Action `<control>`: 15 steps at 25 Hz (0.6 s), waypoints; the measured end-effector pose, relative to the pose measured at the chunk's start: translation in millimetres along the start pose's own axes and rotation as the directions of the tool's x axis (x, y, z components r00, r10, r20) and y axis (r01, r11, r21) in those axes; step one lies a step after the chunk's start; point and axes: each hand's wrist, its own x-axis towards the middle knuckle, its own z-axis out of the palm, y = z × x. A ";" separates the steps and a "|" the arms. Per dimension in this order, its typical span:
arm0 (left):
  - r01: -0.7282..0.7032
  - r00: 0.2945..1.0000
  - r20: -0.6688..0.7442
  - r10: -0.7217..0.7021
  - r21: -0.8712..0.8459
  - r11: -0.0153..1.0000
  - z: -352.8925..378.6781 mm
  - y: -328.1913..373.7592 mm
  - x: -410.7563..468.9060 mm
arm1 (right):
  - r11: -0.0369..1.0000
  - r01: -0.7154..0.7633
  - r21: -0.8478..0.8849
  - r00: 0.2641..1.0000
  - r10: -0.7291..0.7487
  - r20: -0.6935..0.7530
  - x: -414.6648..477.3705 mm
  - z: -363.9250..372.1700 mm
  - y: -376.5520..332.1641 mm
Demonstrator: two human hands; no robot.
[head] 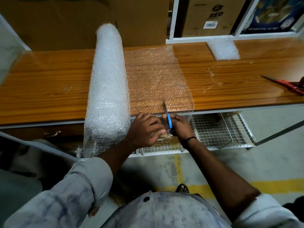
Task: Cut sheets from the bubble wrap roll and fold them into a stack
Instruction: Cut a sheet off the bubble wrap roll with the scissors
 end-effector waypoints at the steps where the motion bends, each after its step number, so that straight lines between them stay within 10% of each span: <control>1: 0.096 0.995 -0.005 -0.096 -0.012 0.995 1.4 -1.7 3.5 | 1.000 0.000 0.003 1.000 0.000 0.001 -1.8 -0.6 -0.7; 6: 0.532 0.836 0.104 -0.538 0.082 0.843 11.8 -29.2 40.1 | 1.000 -0.018 0.022 1.000 0.019 -0.013 -2.0 -0.3 -1.2; 15: 0.520 0.830 0.123 -0.544 0.182 0.835 27.3 -54.6 57.8 | 0.999 -0.043 -0.018 0.999 0.043 -0.003 7.9 2.7 -11.0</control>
